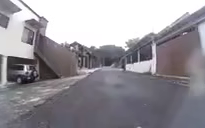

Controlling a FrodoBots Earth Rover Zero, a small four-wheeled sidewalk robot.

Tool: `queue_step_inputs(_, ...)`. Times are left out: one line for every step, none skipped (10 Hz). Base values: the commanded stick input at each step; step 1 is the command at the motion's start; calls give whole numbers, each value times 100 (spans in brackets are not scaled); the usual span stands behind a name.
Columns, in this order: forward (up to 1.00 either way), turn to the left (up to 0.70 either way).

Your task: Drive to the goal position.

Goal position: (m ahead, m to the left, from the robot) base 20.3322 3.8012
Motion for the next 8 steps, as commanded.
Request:
queue_step_inputs(50,-27)
queue_step_inputs(50,-16)
queue_step_inputs(50,-5)
queue_step_inputs(50,0)
queue_step_inputs(50,0)
queue_step_inputs(50,0)
queue_step_inputs(50,0)
queue_step_inputs(50,0)
